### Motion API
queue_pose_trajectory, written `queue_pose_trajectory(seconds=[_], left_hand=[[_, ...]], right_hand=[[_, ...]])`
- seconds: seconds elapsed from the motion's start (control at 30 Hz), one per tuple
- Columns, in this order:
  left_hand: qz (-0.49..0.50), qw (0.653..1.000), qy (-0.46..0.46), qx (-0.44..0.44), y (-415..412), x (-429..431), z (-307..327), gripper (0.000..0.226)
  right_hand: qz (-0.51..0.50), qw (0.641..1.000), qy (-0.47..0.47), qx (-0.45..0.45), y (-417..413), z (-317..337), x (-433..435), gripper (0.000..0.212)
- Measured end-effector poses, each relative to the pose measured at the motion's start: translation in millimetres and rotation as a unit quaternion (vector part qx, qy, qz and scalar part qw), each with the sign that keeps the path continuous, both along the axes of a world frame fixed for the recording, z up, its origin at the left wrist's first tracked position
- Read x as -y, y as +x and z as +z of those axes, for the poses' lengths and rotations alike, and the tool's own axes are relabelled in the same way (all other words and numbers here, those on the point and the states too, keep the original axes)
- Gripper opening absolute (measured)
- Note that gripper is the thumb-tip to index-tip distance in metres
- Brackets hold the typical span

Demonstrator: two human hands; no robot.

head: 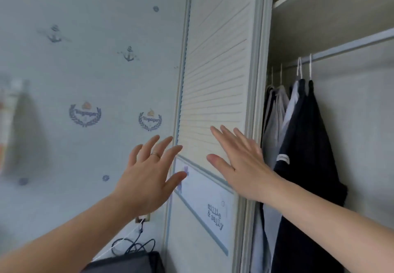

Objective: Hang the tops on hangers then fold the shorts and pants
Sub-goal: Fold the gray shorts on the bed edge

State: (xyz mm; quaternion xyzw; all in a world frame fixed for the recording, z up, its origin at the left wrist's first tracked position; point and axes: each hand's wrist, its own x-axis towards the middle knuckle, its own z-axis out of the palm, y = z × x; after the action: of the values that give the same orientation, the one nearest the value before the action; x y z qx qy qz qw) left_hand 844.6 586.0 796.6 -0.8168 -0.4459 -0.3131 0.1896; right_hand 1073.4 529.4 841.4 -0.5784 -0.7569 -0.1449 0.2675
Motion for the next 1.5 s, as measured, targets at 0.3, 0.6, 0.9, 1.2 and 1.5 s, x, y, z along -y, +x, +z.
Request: queue_pose_trajectory(seconds=[0.3,0.6,0.9,1.2,1.5], left_hand=[[0.218,0.972,-0.086,0.033,-233,140,-143,0.073],[0.471,0.85,-0.198,0.129,-397,347,-284,0.073],[0.638,0.678,-0.306,0.202,-443,476,-373,0.078],[0.724,0.522,-0.358,0.274,-516,500,-419,0.079],[0.759,0.416,-0.349,0.359,-603,480,-453,0.091]], right_hand=[[0.203,0.972,-0.112,0.034,-223,-136,53,0.078],[0.398,0.882,-0.207,0.144,-430,-264,131,0.078],[0.555,0.748,-0.309,0.192,-586,-371,196,0.081],[0.63,0.633,-0.356,0.274,-746,-440,211,0.084],[0.643,0.564,-0.384,0.347,-868,-476,181,0.072]])
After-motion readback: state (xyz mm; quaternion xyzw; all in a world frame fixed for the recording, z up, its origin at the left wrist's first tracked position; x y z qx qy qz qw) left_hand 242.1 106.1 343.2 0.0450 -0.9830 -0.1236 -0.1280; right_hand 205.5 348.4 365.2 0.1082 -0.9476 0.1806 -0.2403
